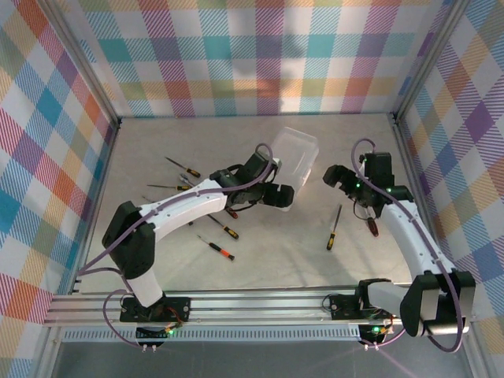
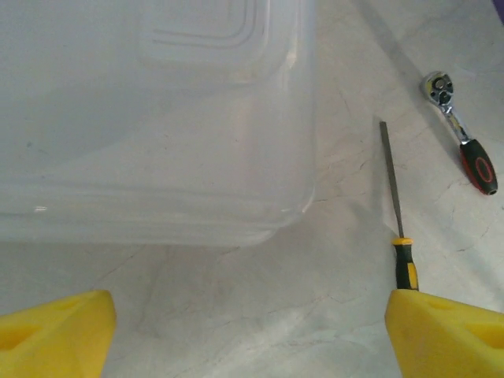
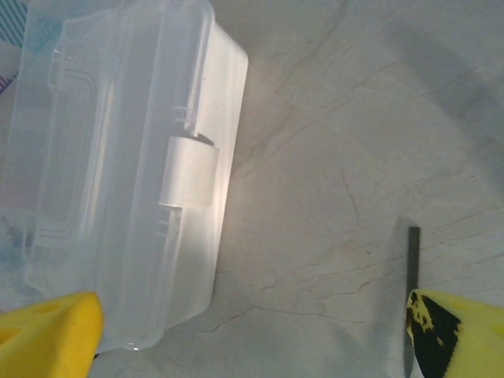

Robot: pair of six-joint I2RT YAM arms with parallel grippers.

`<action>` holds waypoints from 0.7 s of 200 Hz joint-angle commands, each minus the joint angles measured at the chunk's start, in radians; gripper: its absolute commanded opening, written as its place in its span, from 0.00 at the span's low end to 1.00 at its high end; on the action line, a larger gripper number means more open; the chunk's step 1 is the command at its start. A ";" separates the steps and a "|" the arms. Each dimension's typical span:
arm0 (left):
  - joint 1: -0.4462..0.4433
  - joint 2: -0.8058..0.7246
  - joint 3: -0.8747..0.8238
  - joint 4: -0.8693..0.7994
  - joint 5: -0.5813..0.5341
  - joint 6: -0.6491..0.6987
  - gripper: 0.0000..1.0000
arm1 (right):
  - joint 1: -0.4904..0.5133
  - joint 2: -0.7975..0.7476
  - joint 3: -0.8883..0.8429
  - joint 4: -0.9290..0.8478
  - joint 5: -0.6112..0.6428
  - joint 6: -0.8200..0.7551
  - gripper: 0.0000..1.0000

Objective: Pack the tool kit

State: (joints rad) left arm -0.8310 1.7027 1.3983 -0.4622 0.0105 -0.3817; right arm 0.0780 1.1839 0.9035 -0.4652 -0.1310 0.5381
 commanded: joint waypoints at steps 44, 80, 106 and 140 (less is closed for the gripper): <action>0.129 0.173 0.399 -0.271 -0.144 0.149 0.96 | 0.036 0.268 0.229 -0.005 -0.197 -0.071 0.90; 0.179 0.392 0.667 -0.397 -0.043 0.210 0.97 | 0.088 0.432 0.365 -0.022 -0.243 -0.104 0.88; 0.189 0.532 0.836 -0.498 0.040 0.190 0.93 | 0.121 0.528 0.449 -0.060 -0.230 -0.129 0.81; 0.186 0.503 0.735 -0.461 0.080 0.144 0.90 | 0.150 0.588 0.471 -0.082 -0.170 -0.129 0.66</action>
State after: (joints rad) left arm -0.6380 2.2719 2.2005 -0.8768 0.0322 -0.2211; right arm 0.2123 1.7535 1.3602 -0.5030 -0.3256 0.4252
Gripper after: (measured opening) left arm 0.905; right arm 0.695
